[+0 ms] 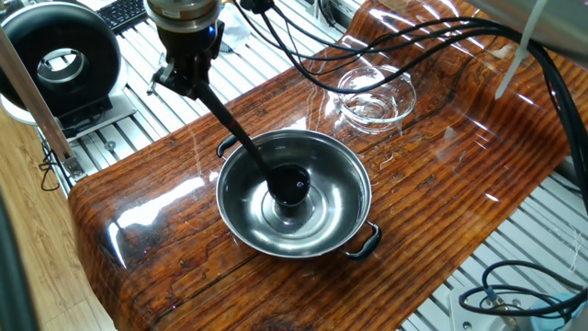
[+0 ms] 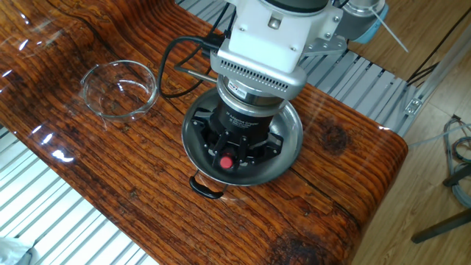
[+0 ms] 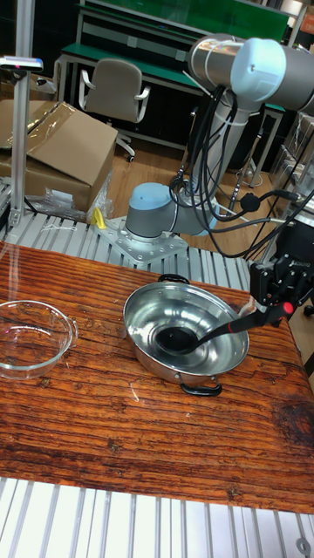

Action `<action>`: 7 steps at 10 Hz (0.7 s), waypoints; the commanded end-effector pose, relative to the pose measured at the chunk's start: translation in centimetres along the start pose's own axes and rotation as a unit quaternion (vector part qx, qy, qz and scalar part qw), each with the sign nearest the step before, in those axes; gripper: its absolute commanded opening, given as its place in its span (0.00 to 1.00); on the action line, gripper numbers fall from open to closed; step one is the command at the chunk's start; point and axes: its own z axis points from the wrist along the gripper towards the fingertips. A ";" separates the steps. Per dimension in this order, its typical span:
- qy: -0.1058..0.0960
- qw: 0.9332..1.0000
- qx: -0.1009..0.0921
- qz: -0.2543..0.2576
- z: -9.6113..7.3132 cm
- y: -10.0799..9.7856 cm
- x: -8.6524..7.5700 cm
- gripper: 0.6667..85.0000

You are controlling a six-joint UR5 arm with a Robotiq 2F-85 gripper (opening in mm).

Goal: Scoop water with a large spoon from one bowl to another

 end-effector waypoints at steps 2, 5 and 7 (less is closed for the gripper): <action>-0.008 1.000 -0.015 0.010 -0.1 0.7 -0.4 0.00; 0.002 1.000 -0.018 0.012 -0.1 0.8 0.1 0.00; 0.011 1.000 -0.016 0.014 -0.1 0.8 0.6 0.00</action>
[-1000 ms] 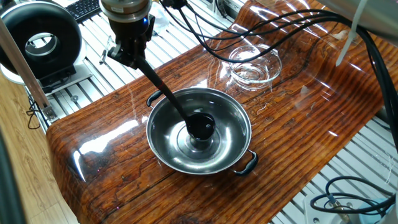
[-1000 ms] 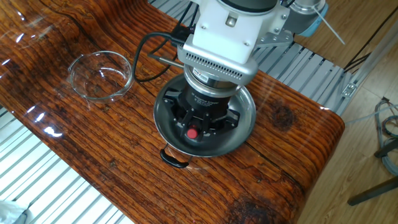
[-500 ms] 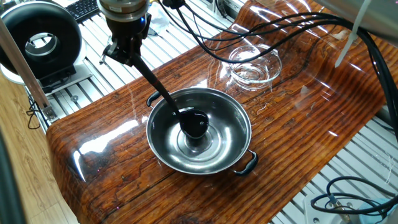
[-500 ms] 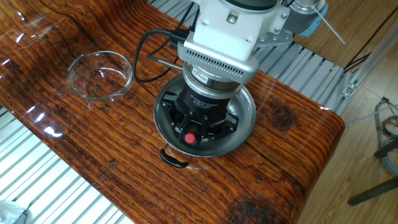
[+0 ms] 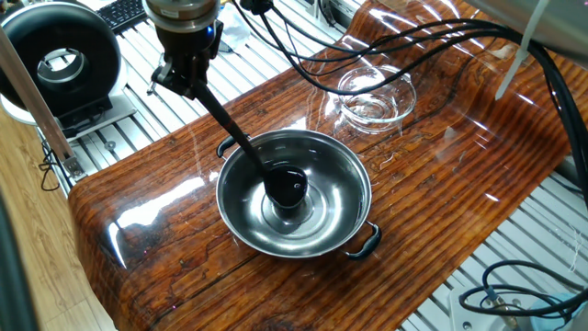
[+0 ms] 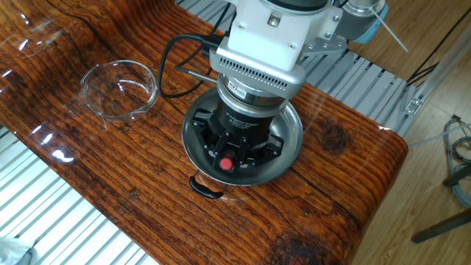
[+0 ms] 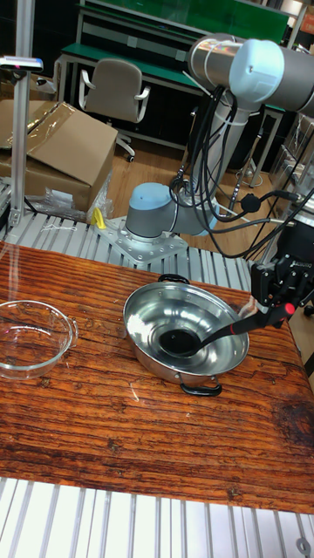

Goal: Scoop water with a large spoon from one bowl to another

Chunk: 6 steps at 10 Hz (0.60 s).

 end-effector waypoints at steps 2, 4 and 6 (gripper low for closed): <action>0.032 0.999 -0.008 0.011 -0.2 0.3 1.7 0.00; 0.044 0.999 -0.014 0.015 -1.6 0.5 2.3 0.00; 0.049 0.999 -0.017 0.015 -3.1 0.6 2.5 0.00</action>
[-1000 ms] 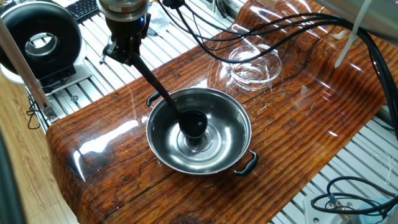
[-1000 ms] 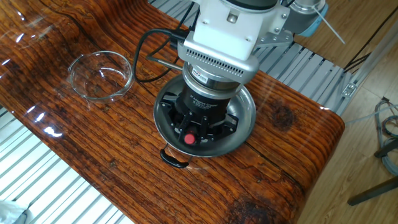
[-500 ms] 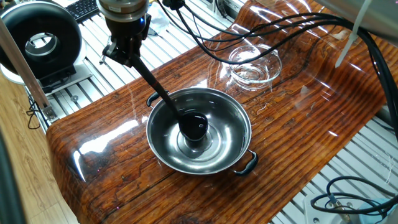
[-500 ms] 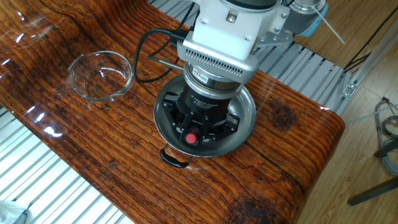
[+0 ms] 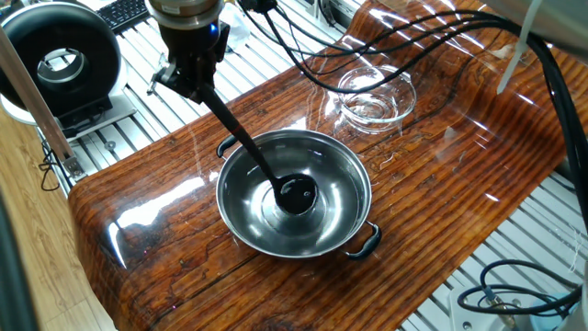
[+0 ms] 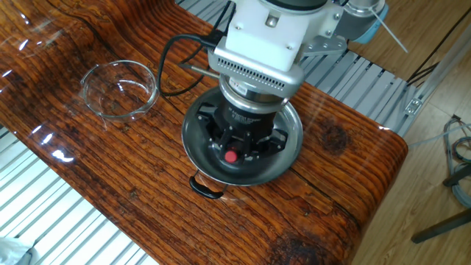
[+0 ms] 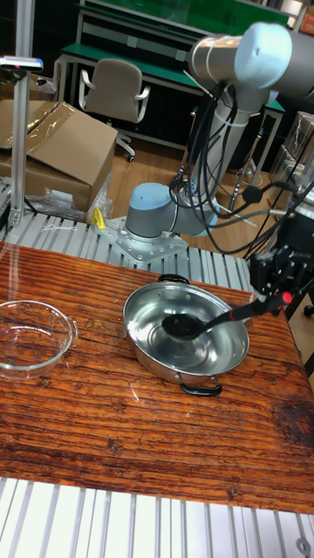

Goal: Scoop water with a large spoon from one bowl to another

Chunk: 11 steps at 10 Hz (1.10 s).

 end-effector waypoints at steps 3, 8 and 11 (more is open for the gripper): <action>0.023 1.000 -0.013 -0.001 -3.8 0.2 0.9 0.00; 0.049 0.998 0.018 -0.022 -7.6 -1.7 1.3 0.00; 0.052 0.998 0.017 -0.031 -8.6 -2.3 1.2 0.00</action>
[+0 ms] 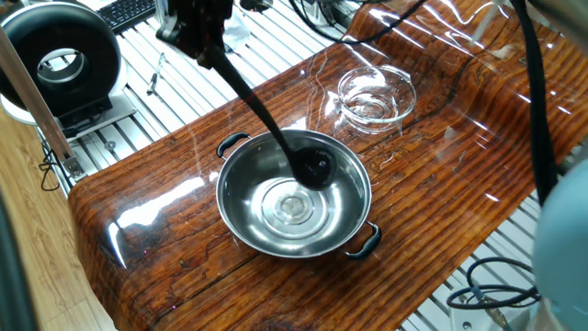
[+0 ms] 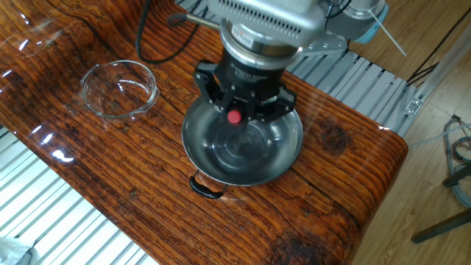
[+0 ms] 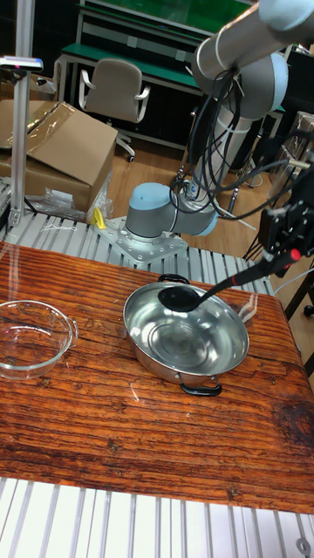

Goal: Scoop water with a large spoon from one bowl to another

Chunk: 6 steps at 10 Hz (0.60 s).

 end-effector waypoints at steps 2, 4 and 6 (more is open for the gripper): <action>0.008 1.000 -0.006 -0.016 -1.7 -1.1 0.7 0.00; 0.011 1.000 -0.007 -0.025 -2.1 -2.2 1.1 0.00; 0.010 0.999 -0.011 -0.037 -2.2 -3.7 1.5 0.00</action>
